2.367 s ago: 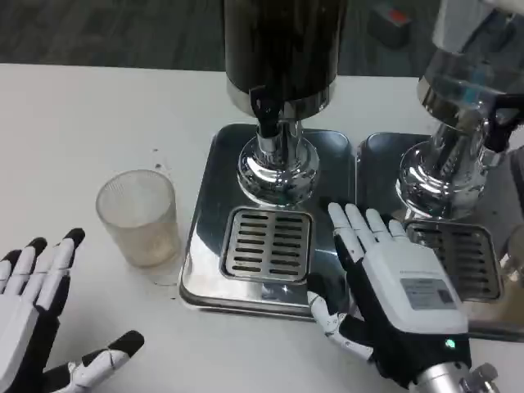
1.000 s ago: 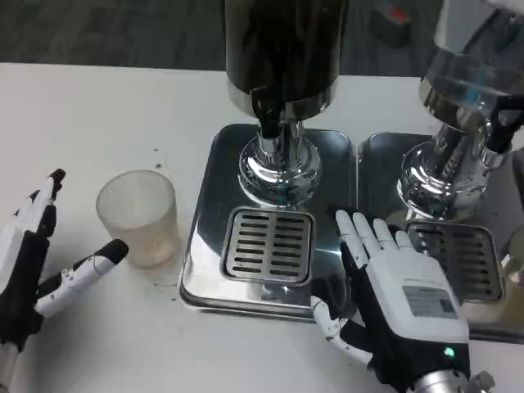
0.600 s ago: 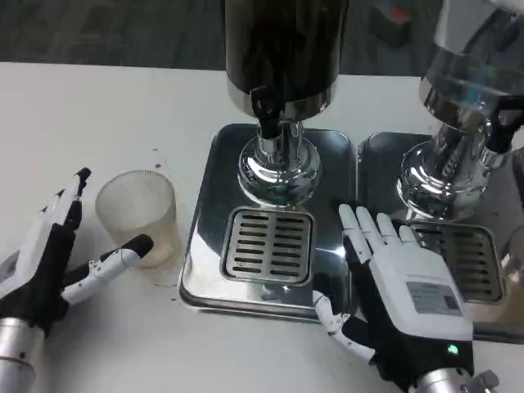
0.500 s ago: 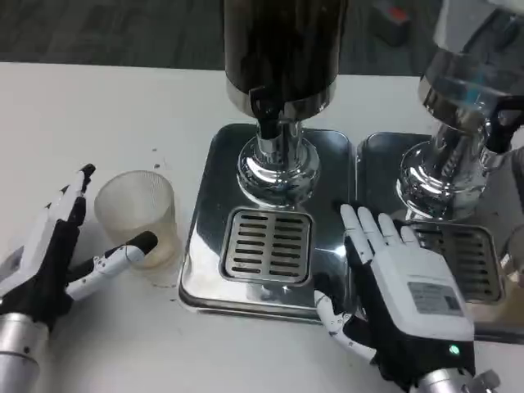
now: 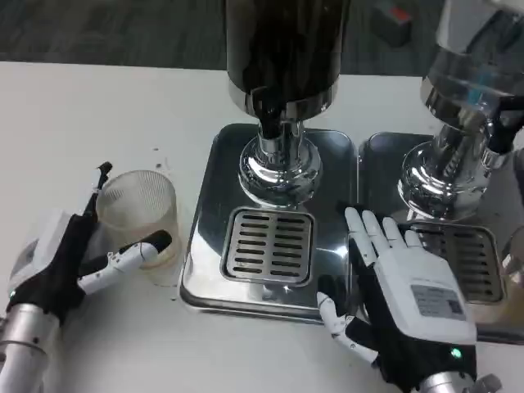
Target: Grasp the cup under the faucet to collect the drink, then remove the cup.
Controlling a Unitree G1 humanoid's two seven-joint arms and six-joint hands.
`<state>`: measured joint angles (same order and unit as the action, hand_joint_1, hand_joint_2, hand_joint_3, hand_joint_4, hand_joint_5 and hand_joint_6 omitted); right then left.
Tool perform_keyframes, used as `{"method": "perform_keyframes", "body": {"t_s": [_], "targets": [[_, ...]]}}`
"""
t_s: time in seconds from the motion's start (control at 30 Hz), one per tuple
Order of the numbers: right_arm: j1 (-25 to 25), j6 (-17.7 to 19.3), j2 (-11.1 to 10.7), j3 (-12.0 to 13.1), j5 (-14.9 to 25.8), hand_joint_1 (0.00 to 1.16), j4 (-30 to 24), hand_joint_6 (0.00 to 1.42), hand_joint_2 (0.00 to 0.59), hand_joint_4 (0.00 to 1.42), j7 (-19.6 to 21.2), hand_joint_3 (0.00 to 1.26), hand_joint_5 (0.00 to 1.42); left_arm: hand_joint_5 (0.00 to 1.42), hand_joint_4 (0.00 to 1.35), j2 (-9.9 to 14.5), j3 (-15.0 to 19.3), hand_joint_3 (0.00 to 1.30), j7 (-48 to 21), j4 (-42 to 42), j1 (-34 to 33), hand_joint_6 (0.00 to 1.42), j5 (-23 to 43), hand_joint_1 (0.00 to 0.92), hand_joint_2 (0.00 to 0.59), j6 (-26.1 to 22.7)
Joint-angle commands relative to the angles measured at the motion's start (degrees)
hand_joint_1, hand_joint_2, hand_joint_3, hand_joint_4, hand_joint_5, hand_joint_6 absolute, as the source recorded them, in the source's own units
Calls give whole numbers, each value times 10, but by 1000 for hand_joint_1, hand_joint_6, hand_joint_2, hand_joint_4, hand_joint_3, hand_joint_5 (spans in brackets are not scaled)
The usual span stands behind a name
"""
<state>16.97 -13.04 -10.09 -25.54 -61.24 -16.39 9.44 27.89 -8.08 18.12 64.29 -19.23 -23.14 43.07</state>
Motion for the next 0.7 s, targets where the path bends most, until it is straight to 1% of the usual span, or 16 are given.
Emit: {"method": "perform_keyframes", "body": {"t_s": [0.03,0.13,0.2,0.33,0.4,0.5,0.53,0.57,0.67,0.7], "targets": [[7,-5,2,-1,-3,358,-13,0,530,0,-2,0,0,199,0,-5,-10,0,-9,11,-10,257,-5,192,38,6],[9,-6,5,-2,-4,358,-14,0,530,0,0,0,0,227,0,-3,-13,0,-12,15,-14,291,-7,206,43,6],[10,-7,6,-2,-5,358,-15,0,530,0,1,0,0,266,4,0,-16,0,-11,15,-16,355,-9,211,47,6],[10,-7,8,-2,-2,359,-14,4,530,0,1,0,0,374,71,2,-22,0,-15,18,-22,494,-11,257,57,4],[9,-5,8,-2,-1,359,-13,8,530,0,1,0,0,417,110,3,-25,20,-13,18,-23,552,-13,288,65,4],[8,-4,8,-1,0,363,-13,11,526,0,2,0,0,496,193,3,-29,104,-11,19,-24,628,-11,316,75,6],[8,-4,8,-1,0,368,-13,22,523,0,2,0,0,525,236,3,-30,138,-9,20,-24,672,-11,326,79,6],[8,-4,8,-1,1,370,-13,25,522,0,2,0,0,572,297,3,-30,181,-8,20,-24,727,-11,350,83,7],[8,-4,9,-1,1,372,-12,27,522,0,3,0,0,692,440,4,-32,315,0,20,-24,846,-13,372,97,9],[8,-4,9,0,2,373,-12,27,521,0,3,0,0,730,498,4,-31,373,6,20,-23,877,-13,403,102,10]]}}
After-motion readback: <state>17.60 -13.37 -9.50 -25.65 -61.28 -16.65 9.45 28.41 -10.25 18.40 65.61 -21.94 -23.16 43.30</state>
